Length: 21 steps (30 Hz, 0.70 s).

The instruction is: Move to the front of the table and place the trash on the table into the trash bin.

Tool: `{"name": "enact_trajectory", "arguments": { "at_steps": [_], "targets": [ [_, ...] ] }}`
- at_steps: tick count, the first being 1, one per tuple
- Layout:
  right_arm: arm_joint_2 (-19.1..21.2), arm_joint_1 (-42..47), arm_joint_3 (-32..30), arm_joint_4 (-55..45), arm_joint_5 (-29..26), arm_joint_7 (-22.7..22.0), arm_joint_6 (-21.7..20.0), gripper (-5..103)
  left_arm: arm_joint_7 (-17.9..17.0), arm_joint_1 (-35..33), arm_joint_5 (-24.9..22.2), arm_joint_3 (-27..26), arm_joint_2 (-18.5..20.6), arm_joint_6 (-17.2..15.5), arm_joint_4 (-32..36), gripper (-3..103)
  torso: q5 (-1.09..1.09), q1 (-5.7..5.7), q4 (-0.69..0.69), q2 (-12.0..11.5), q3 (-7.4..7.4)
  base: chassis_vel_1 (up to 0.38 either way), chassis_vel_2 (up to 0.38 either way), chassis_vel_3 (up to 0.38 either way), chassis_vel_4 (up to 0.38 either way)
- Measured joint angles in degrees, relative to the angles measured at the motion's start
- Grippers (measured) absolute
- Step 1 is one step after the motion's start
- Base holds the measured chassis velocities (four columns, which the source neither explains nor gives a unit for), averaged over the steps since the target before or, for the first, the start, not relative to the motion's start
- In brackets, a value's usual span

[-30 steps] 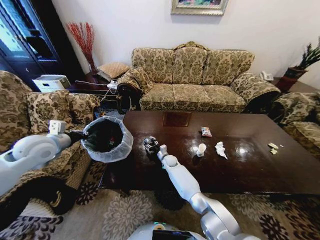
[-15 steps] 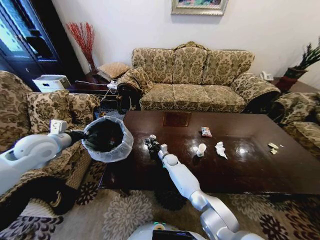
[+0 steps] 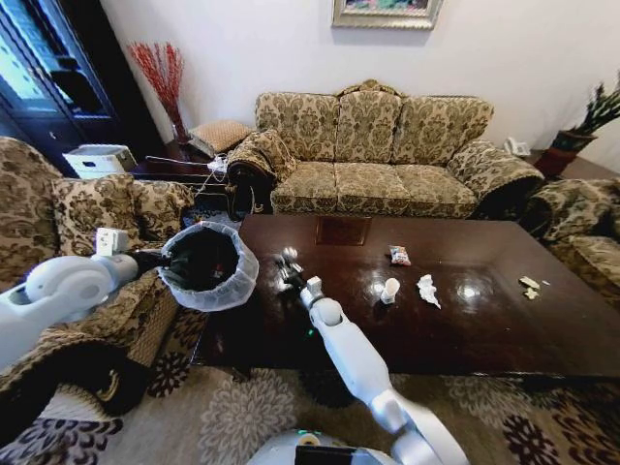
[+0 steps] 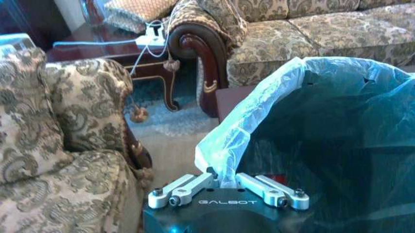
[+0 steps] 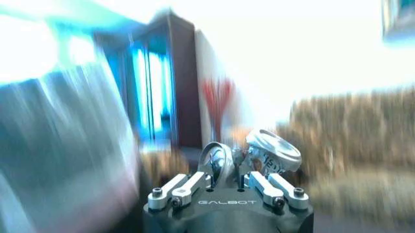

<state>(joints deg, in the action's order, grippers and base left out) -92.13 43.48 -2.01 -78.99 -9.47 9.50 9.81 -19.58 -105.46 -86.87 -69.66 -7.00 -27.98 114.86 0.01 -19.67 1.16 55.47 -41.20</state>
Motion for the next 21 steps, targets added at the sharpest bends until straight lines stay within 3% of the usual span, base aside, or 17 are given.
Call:
{"name": "enact_trajectory", "arguments": {
  "at_steps": [1, 3, 5, 6, 9, 12, 17, 20, 21],
  "targets": [
    [0.00, 1.15, 0.38, -5.92, -1.02, 0.30, -0.16, 17, -0.76, 0.21, -2.81, -0.02, 0.05, -0.29, 0.32, 0, 0.00, -0.01, 0.00, 0.00, 0.00, 0.000, 0.000, 0.000, 0.000],
    [0.00, 1.55, 0.75, -8.43, -1.80, 0.68, -0.55, 17, -1.20, 0.37, -4.24, -0.03, 0.07, -0.51, 0.55, 0, 0.00, -0.01, -0.01, 0.00, 0.00, 0.000, 0.000, 0.000, 0.000],
    [0.16, 2.49, 3.61, -18.45, -5.91, 2.81, -2.22, 17, -2.85, 0.72, -9.07, 0.04, 0.07, -1.08, 1.85, 0, -0.02, -0.01, -0.02, 0.00, 0.00, 0.000, 0.000, 0.000, 0.000],
    [0.16, 2.49, 3.61, -18.45, -5.91, 2.81, -2.22, 17, -2.85, 0.72, -9.07, 0.04, 0.07, -1.08, 1.85, 0, -0.02, -0.01, -0.02, 0.00, 0.00, 0.000, 0.000, 0.000, 0.000],
    [3.39, 0.88, 12.01, -26.14, -12.72, 1.60, -7.30, 17, -5.79, 1.08, -14.53, 0.18, -0.05, -1.13, 5.41, 0, -0.01, 0.00, 0.00, 0.00, 0.01, 0.000, 0.000, 0.000, 0.000],
    [4.54, -0.61, 14.99, -27.07, -13.30, 1.03, -8.83, 17, -6.51, 1.46, -15.50, 0.18, -0.35, -1.13, 7.10, 0, -0.02, 0.01, 0.00, 0.01, 0.01, 0.000, 0.000, 0.000, 0.000],
    [4.65, -0.73, 16.21, -26.37, -8.90, 0.84, -9.62, 14, -6.97, 1.50, -15.63, -0.08, -0.93, -1.48, 8.87, 0, -0.02, -0.01, 0.00, 0.00, 0.00, 0.000, 0.000, 0.000, 0.000],
    [5.76, 0.07, 16.61, -26.71, -8.47, 0.84, -10.98, 29, -7.05, 1.50, -15.45, -0.21, -1.02, -1.40, 9.08, 0, -0.02, 0.00, 0.00, 0.01, 0.00, 0.000, 0.000, 0.000, 0.000],
    [5.76, 0.07, 16.61, -26.71, -8.47, 0.84, -10.98, 29, -7.05, 1.50, -15.45, -0.21, -1.02, -1.40, 9.08, 0, -0.02, 0.00, 0.00, 0.01, 0.00, 0.000, 0.000, 0.000, 0.000]
  ]
}}
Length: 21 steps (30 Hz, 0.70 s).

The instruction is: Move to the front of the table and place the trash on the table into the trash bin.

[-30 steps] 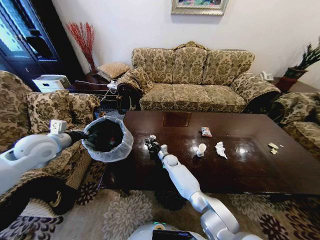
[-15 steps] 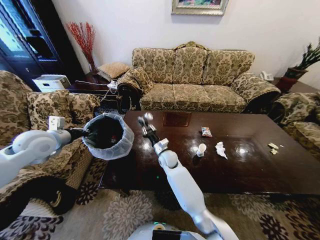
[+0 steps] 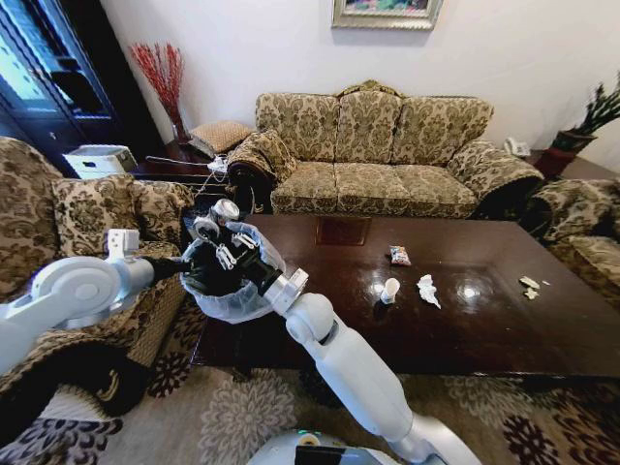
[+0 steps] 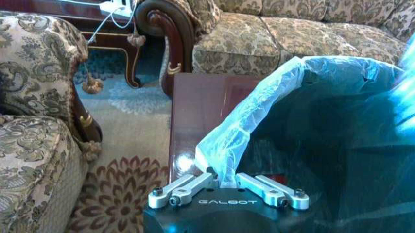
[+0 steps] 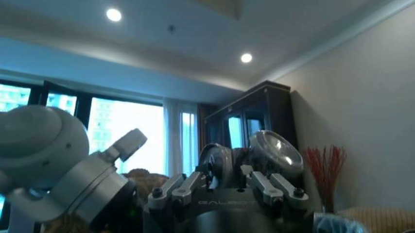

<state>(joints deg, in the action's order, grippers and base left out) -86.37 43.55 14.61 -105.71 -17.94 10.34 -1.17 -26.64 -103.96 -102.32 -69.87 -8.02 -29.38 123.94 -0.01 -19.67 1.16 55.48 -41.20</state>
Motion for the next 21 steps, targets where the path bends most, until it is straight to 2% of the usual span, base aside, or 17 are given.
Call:
{"name": "enact_trajectory", "arguments": {
  "at_steps": [1, 4, 7, 9, 10, 14, 15, 16, 18, 19, 21],
  "targets": [
    [0.53, 0.05, 0.05, -0.21, -0.12, 0.00, -0.25, 29, 0.00, 0.00, 0.04, 0.00, 0.00, 0.05, 0.00, 0, 0.00, 0.00, 0.00, 0.00, 0.00, 0.000, 0.000, 0.000, 0.000],
    [2.00, 0.79, -0.31, -1.50, -0.65, -0.10, -0.85, 46, 0.03, 0.03, 0.32, 0.00, -0.35, 0.09, -0.03, 0, 0.00, -0.01, 0.00, 0.00, 0.00, 0.000, 0.000, 0.000, 0.000],
    [2.69, 1.33, -0.55, -2.46, -0.84, -0.27, -1.02, 51, 0.15, 0.03, 0.58, 0.00, -0.51, 0.10, -0.08, 0, 0.00, -0.01, -0.01, 0.00, -0.01, 0.000, 0.000, 0.000, 0.000],
    [3.67, 2.43, -1.28, -4.54, -1.31, -0.40, -0.86, 62, 0.50, 0.02, 1.31, 0.01, -0.62, 0.18, -0.23, 0, 0.00, -0.01, 0.00, 0.00, 0.00, 0.000, 0.000, 0.000, 0.000],
    [3.67, 2.43, -1.28, -4.54, -1.31, -0.40, -0.86, 62, 0.50, 0.02, 1.31, 0.01, -0.62, 0.18, -0.23, 0, 0.00, -0.01, 0.00, 0.00, 0.00, 0.000, 0.000, 0.000, 0.000],
    [6.37, 8.39, -5.55, -9.84, -3.93, -2.54, 2.10, 84, 0.84, -0.09, 3.07, -0.24, -1.95, -0.05, -0.26, 0, 0.02, -0.01, 0.00, 0.00, 0.00, 0.000, 0.000, 0.000, 0.000],
    [6.37, 8.39, -5.55, -9.84, -3.93, -2.54, 2.10, 84, 0.84, -0.09, 3.07, -0.24, -1.95, -0.05, -0.26, 0, 0.02, -0.01, 0.00, 0.00, 0.00, 0.000, 0.000, 0.000, 0.000],
    [7.54, 10.21, -7.03, -10.52, -4.87, -2.55, 3.39, 84, 0.92, -0.19, 3.72, -0.42, -2.41, -0.31, -0.19, 0, 0.03, -0.01, 0.01, 0.00, 0.00, 0.000, 0.000, 0.000, 0.000],
    [11.65, 16.81, -14.42, -10.86, -6.87, -3.23, 4.67, 93, 1.40, -0.36, 5.45, -0.78, -3.69, -0.69, -0.19, 0, 0.01, 0.00, 0.00, 0.00, 0.00, 0.000, 0.000, 0.000, 0.000],
    [11.65, 16.81, -14.42, -10.86, -6.87, -3.23, 4.67, 93, 1.40, -0.36, 5.45, -0.78, -3.69, -0.69, -0.19, 0, 0.01, 0.00, 0.00, 0.00, 0.00, 0.000, 0.000, 0.000, 0.000],
    [12.55, 21.94, -19.48, -10.86, -6.92, -5.73, 3.87, 99, 2.24, -0.37, 7.41, -0.61, -4.47, -0.69, -0.25, 0, 0.00, 0.00, -0.02, 0.00, 0.00, 0.000, 0.000, 0.000, 0.000]
  ]
}}
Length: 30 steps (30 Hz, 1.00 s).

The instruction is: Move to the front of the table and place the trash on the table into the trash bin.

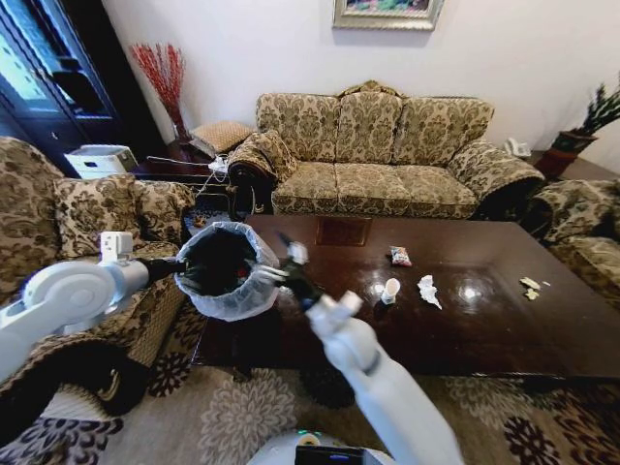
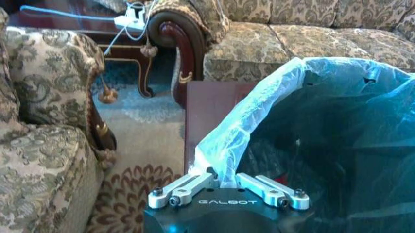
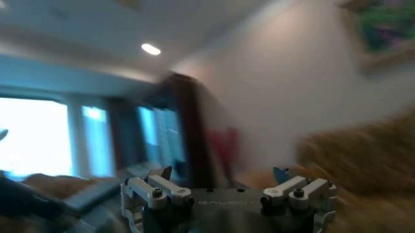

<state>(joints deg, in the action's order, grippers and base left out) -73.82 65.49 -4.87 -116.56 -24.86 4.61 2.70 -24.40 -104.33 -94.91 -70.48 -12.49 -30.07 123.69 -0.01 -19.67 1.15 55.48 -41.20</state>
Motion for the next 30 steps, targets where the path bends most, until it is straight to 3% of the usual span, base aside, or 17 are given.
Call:
{"name": "enact_trajectory", "arguments": {
  "at_steps": [3, 8, 12, 26, 30],
  "targets": [
    [-0.44, 5.84, -4.32, 0.00, 0.61, -2.21, -0.58, 100, 0.46, -0.14, 3.06, 0.38, -1.48, 0.14, 0.13, 0, -0.03, -0.01, -0.02, -0.01, -0.02, 0.000, 0.000, 0.000, 0.000],
    [-5.37, 14.30, -9.95, -1.01, 6.07, -6.83, -1.38, 100, 1.21, 0.03, 5.38, 0.52, -5.41, 0.02, 1.23, 0, 0.01, 0.00, 0.02, 0.00, 0.00, -0.010, -0.007, 0.014, 0.009],
    [-5.69, 16.80, -11.63, -1.13, 6.56, -7.19, -0.33, 100, 1.59, 0.03, 6.54, 0.66, -6.99, 0.24, 1.40, 0, 0.02, 0.00, 0.02, 0.01, 0.00, -0.068, -0.074, 0.108, 0.089],
    [-4.99, 17.36, -12.05, 6.35, 6.71, -8.32, 6.59, 100, 1.77, -0.24, 7.01, 0.75, -6.83, 0.47, 3.10, 0, -0.02, -0.01, 0.00, 0.01, -0.01, -0.235, -0.239, 0.242, 0.226],
    [-5.11, 14.17, -10.28, 11.74, 7.61, -11.01, 5.33, 100, 1.78, -0.20, 6.92, 0.71, -6.69, 0.50, 3.35, 0, -0.05, -0.01, -0.01, 0.00, -0.02, -0.167, -0.164, 0.145, 0.169]
  ]
}}
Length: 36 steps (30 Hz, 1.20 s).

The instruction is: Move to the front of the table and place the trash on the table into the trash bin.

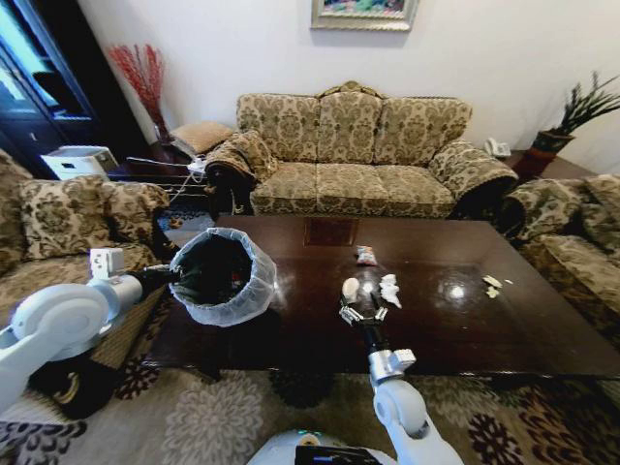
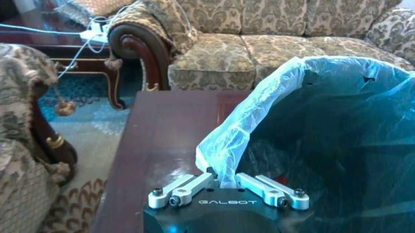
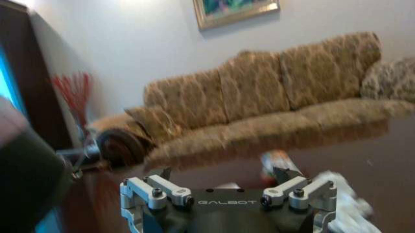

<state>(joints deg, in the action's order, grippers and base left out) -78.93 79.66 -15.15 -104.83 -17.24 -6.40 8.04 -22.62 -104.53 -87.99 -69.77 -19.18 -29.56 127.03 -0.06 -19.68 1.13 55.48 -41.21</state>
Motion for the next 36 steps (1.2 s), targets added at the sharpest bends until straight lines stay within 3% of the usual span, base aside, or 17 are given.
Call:
{"name": "enact_trajectory", "arguments": {
  "at_steps": [4, 6, 10, 19, 22, 24, 26, 28, 30, 31, 33, 36],
  "targets": [
    [-0.06, -2.87, 1.31, 2.90, 0.46, -1.50, -3.27, 100, 0.00, 0.17, -0.07, -0.07, 0.20, 0.08, 0.02, 0, 0.02, 0.00, 0.01, 0.00, 0.00, -0.036, -0.044, 0.030, 0.020],
    [-0.73, -5.37, 1.81, 5.32, 0.77, -2.34, -5.86, 100, -0.11, 0.21, -0.05, 0.19, 0.07, 0.37, -0.21, 0, 0.15, 0.00, 0.03, 0.00, 0.01, 0.030, 0.023, -0.018, -0.015],
    [-0.96, -8.22, 2.19, 8.41, 1.25, -2.47, -7.59, 100, -0.14, 0.22, 0.17, 0.64, -0.32, 0.48, -0.24, 0, 0.09, 0.00, 0.08, 0.00, 0.01, 0.051, 0.075, -0.047, -0.027],
    [-2.09, -12.98, 2.50, 14.64, 1.18, -2.69, -11.68, 100, 0.33, 0.18, 0.37, 0.85, -0.56, 1.00, 0.02, 0, 0.05, 0.00, 0.00, 0.00, 0.00, 0.006, 0.000, -0.001, -0.001],
    [-2.32, -13.80, 2.59, 16.20, 1.10, -2.86, -11.84, 95, 0.33, 0.17, 0.37, 0.82, -0.56, 1.15, 0.07, 0, 0.06, 0.00, 0.03, 0.00, 0.00, 0.000, 0.000, 0.000, 0.000],
    [-2.46, -14.43, 2.63, 17.38, 0.76, -2.92, -11.84, 84, 0.36, 0.15, 0.36, 0.80, -0.57, 1.29, 0.09, 0, 0.09, 0.00, 0.04, 0.00, 0.00, 0.000, 0.000, 0.000, 0.000],
    [-2.50, -14.54, 2.64, 17.58, 0.67, -2.92, -11.84, 84, 0.36, 0.15, 0.35, 0.78, -0.57, 1.30, 0.09, 0, 0.07, 0.00, 0.04, 0.00, 0.01, 0.000, 0.000, 0.000, 0.000],
    [-2.53, -14.78, 2.64, 17.94, 0.39, -2.81, -11.82, 68, 0.43, 0.15, 0.32, 0.68, -0.58, 1.36, 0.09, 0, 0.06, 0.01, 0.03, 0.00, 0.01, 0.000, 0.000, 0.000, 0.000],
    [-2.53, -14.83, 2.64, 17.95, 0.30, -2.73, -11.85, 68, 0.45, 0.15, 0.30, 0.64, -0.58, 1.37, 0.10, 0, 0.05, 0.00, 0.02, 0.00, 0.01, 0.000, 0.000, 0.000, 0.000],
    [-2.61, -14.92, 2.64, 18.05, 0.19, -2.72, -11.91, 57, 0.47, 0.13, 0.29, 0.63, -0.62, 1.44, 0.12, 0, 0.05, 0.00, 0.02, 0.00, 0.01, 0.000, 0.000, 0.000, 0.000],
    [-2.74, -15.00, 2.64, 18.23, 0.16, -2.79, -11.90, 57, 0.47, 0.12, 0.28, 0.63, -0.64, 1.51, 0.12, 0, 0.05, 0.00, 0.02, 0.00, 0.01, 0.000, 0.000, 0.000, 0.000],
    [-3.04, -15.00, 2.66, 18.58, 0.16, -2.90, -11.73, 41, 0.47, 0.09, 0.26, 0.60, -0.63, 1.63, 0.09, 0, 0.06, 0.01, 0.03, 0.00, 0.01, 0.000, 0.000, 0.000, 0.000]
  ]
}}
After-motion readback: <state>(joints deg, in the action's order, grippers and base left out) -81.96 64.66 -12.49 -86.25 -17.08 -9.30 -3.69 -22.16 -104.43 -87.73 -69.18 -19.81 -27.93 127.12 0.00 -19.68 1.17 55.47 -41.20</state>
